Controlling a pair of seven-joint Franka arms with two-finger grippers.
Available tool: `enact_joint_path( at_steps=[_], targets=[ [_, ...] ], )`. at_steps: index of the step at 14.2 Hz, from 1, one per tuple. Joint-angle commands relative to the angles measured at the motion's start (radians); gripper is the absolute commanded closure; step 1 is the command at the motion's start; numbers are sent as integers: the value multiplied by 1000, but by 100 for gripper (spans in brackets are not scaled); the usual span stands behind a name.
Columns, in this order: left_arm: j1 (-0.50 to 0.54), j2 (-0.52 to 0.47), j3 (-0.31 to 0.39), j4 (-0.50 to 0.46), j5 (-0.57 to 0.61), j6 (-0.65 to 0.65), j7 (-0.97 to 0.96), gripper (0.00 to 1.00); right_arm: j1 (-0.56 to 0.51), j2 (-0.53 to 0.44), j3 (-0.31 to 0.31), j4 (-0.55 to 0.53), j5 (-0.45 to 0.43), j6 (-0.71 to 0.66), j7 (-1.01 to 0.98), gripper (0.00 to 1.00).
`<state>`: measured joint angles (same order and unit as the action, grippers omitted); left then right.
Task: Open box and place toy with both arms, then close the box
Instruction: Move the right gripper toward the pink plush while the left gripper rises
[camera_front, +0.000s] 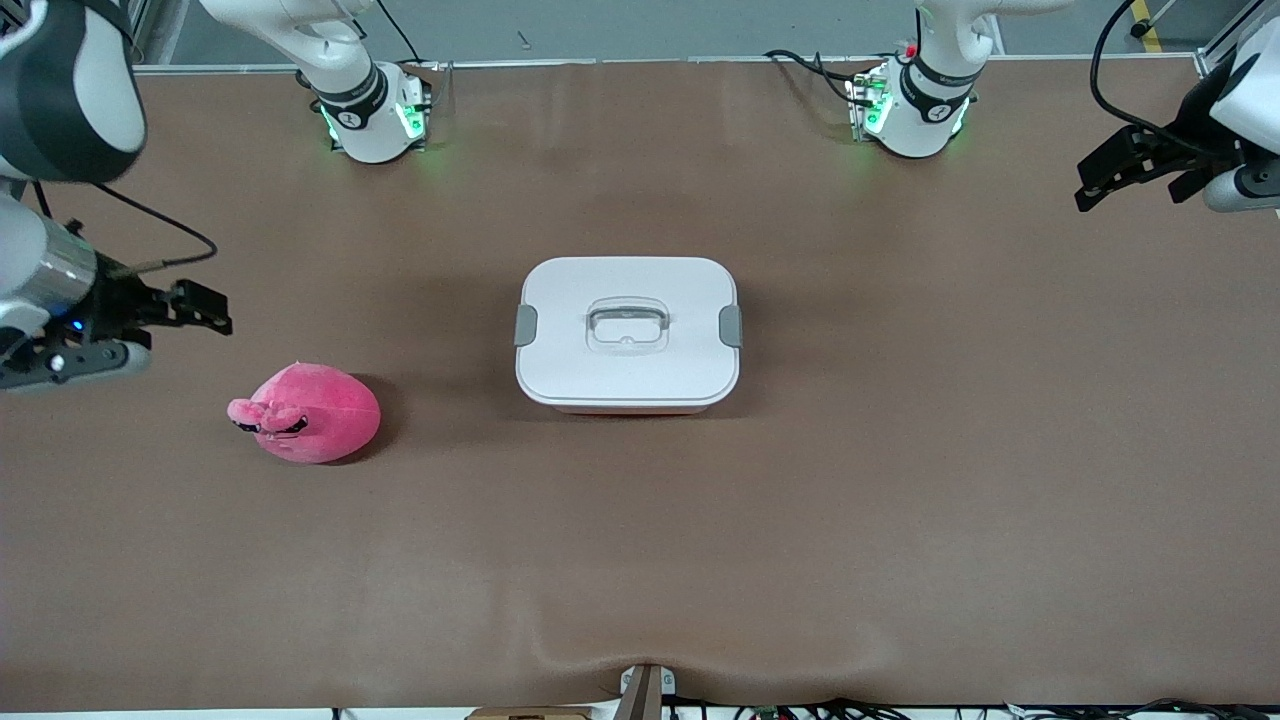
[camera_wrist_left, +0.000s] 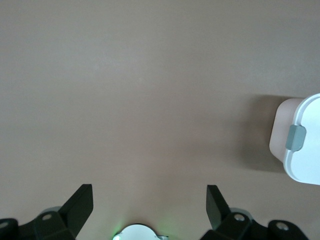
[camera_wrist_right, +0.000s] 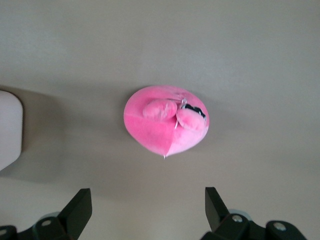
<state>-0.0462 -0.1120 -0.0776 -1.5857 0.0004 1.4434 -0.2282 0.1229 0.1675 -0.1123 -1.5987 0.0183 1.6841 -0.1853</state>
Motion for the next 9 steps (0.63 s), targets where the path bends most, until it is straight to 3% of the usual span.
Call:
enact_joint_path(
  at_steps=[1,9],
  targets=[
    [-3,9,-45,4,-14,-17,-145,0,9,39,-6,6,8,34,-23,0],
    [-4,52,-201,4,-46,18,-462,0,3,159,-7,-1,31,157,-23,0]
  ],
)
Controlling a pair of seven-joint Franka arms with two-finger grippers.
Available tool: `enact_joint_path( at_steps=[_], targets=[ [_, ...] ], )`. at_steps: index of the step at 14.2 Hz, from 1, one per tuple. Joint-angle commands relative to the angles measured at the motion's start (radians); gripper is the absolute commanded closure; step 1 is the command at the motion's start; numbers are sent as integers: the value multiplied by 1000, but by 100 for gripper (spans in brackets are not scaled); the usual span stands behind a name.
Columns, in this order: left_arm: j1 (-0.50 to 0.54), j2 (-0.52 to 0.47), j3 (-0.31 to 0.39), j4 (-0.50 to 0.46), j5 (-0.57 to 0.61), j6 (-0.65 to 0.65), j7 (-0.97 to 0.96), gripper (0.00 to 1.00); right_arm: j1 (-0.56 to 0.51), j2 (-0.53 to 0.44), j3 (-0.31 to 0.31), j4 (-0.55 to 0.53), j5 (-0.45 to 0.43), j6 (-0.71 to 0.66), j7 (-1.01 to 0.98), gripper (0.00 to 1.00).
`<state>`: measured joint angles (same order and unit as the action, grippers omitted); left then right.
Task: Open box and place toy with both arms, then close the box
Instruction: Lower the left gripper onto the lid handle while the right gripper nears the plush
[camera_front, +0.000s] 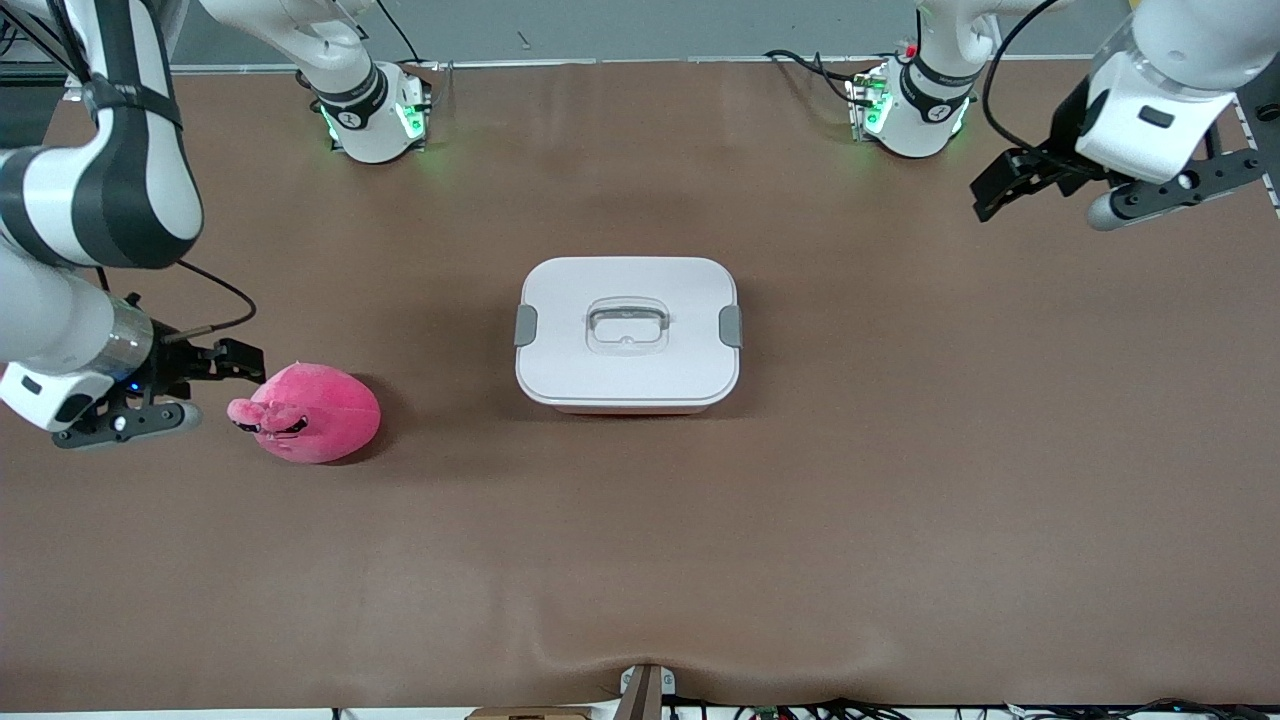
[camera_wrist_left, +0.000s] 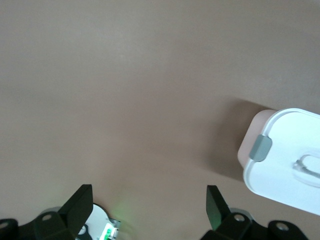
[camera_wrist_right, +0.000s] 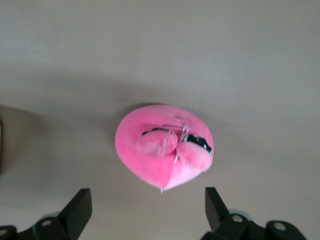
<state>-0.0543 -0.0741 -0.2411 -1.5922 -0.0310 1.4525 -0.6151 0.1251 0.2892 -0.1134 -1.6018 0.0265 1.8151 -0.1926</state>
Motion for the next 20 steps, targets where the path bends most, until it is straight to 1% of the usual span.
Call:
enact_joint_path(
  at_steps=[1,2,4,6,9,11,12,13,14,15,16,18,20],
  targets=[
    [4,19,-62,11,-15,20,-119,0,1,47,-6,-6,30,36,-16,2],
    [4,33,-88,11,-15,28,-174,0,1,59,-5,-15,32,44,-16,5],
    [2,59,-147,9,-6,66,-323,0,-5,76,-6,-39,30,72,-18,7],
    [1,91,-207,9,-1,109,-460,0,-5,79,-6,-87,30,113,-18,12],
    [-2,137,-276,6,12,176,-648,0,-4,94,-6,-96,32,139,-18,22],
    [-39,183,-319,8,87,203,-782,0,-5,96,-6,-95,32,142,-16,35],
    [-71,204,-319,11,114,206,-826,0,-4,97,-6,-95,32,142,-16,43],
    [-97,224,-319,12,129,219,-866,0,-2,96,-6,-95,33,142,-15,59],
    [-122,243,-319,12,140,232,-915,0,-2,97,-6,-95,36,141,-13,70],
    [-148,266,-319,14,161,241,-973,0,-4,105,-6,-93,36,144,-14,77],
    [-179,292,-319,17,196,249,-1035,0,-7,111,-6,-87,36,145,-14,80],
    [-222,347,-319,24,246,261,-1127,0,-2,114,-6,-86,36,150,-14,100],
    [-269,405,-319,52,269,281,-1199,0,2,113,-6,-81,35,145,-16,100]
  ],
)
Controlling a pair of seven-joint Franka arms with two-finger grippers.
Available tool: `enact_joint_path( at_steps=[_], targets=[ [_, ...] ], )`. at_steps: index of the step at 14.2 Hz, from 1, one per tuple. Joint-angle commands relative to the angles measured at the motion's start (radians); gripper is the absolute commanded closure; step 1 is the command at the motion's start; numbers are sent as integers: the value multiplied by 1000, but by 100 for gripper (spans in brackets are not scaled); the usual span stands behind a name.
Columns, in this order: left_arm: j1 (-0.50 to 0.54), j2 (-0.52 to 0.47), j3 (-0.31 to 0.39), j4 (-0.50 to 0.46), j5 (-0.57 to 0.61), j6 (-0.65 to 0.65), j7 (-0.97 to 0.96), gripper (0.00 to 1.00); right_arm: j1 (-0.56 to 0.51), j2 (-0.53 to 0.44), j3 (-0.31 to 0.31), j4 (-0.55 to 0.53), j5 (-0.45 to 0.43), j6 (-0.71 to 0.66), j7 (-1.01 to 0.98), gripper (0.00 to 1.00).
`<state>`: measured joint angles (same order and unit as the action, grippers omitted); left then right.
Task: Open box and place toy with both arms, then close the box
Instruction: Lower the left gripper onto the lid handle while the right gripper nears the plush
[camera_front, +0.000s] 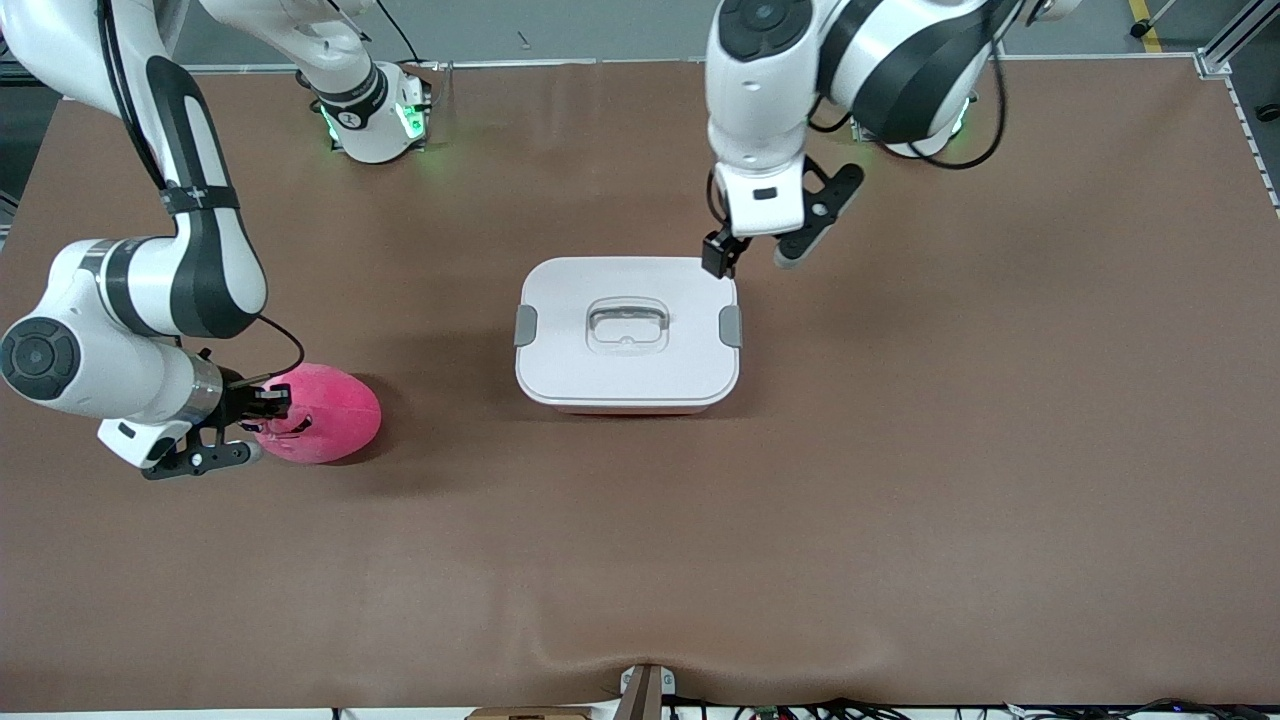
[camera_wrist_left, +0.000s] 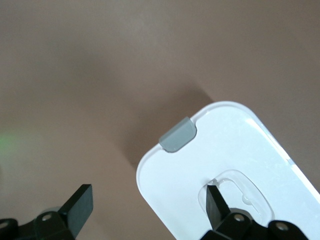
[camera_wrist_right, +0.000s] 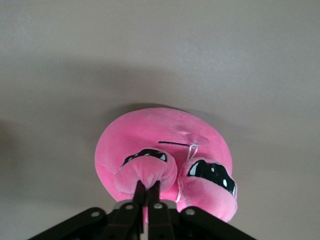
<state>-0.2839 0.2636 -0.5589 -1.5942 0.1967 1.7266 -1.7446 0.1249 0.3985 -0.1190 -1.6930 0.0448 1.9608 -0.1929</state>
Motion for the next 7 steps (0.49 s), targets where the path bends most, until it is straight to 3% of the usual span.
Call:
enact_joint_path(
  at_steps=[1,4,7],
  targets=[
    [-61,98,-1,77,52,7,-113,0,1,3,-1,13,15,-5,-17,100],
    [-113,152,0,92,96,24,-260,0,-5,-6,-2,25,14,-13,-82,100],
    [-152,175,4,94,99,74,-392,0,1,-18,-2,58,17,-129,-79,100]
  ],
)
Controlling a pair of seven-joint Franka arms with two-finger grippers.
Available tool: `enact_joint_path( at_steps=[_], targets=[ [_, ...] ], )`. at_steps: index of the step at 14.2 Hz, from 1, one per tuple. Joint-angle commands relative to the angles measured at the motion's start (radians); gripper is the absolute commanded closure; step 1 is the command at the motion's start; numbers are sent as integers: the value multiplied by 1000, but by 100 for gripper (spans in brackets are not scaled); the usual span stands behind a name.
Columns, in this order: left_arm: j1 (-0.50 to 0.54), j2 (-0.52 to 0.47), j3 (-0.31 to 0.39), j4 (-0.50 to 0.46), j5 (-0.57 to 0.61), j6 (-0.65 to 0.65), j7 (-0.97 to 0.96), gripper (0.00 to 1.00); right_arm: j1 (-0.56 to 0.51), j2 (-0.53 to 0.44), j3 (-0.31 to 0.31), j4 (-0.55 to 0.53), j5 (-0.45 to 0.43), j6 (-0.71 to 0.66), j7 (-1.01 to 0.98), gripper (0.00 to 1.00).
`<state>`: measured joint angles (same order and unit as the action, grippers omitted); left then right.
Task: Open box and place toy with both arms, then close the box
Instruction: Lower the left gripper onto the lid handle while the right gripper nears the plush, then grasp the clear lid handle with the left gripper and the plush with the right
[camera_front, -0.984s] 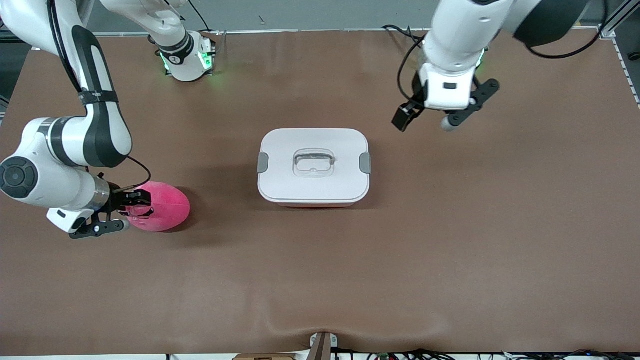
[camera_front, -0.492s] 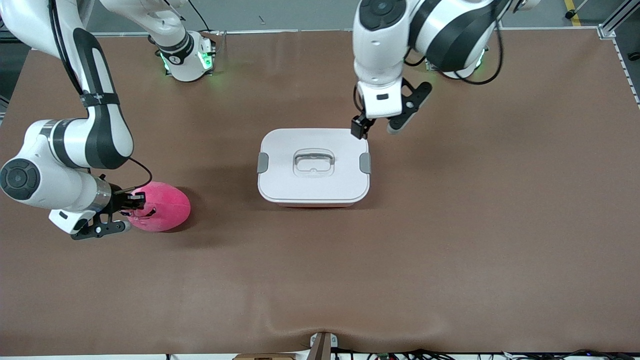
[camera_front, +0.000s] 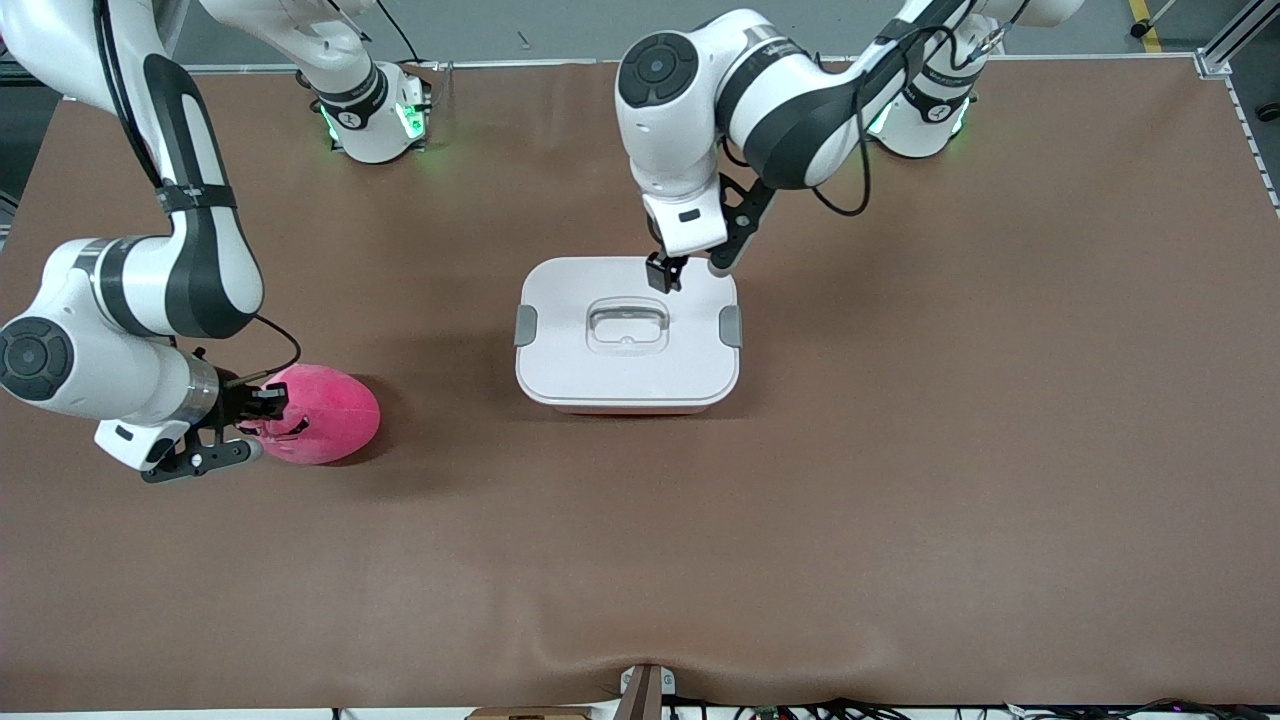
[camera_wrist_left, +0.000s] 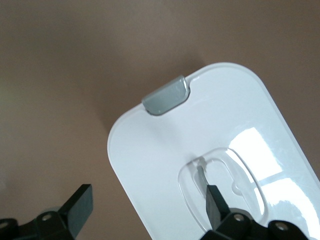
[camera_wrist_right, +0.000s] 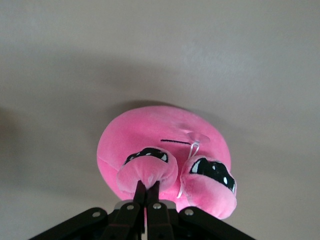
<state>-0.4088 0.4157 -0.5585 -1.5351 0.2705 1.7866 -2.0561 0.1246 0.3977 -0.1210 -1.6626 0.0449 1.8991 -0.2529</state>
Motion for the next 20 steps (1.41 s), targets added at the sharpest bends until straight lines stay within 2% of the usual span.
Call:
enact_joint_path(
  at_steps=[1,5,8,12,20],
  targets=[
    [-33,32,5,33,32,40,-138,0,6,-22,1,35,16,-83,-19,100],
    [-68,75,3,33,101,102,-326,0,16,-42,3,58,12,-110,-26,100],
    [-91,95,5,33,125,149,-435,0,33,-43,3,118,13,-196,-31,100],
    [-105,124,5,33,226,232,-652,0,46,-43,1,144,10,-212,-32,100],
    [-107,170,6,27,296,290,-765,0,40,-45,1,239,15,-314,-156,100]
  ],
)
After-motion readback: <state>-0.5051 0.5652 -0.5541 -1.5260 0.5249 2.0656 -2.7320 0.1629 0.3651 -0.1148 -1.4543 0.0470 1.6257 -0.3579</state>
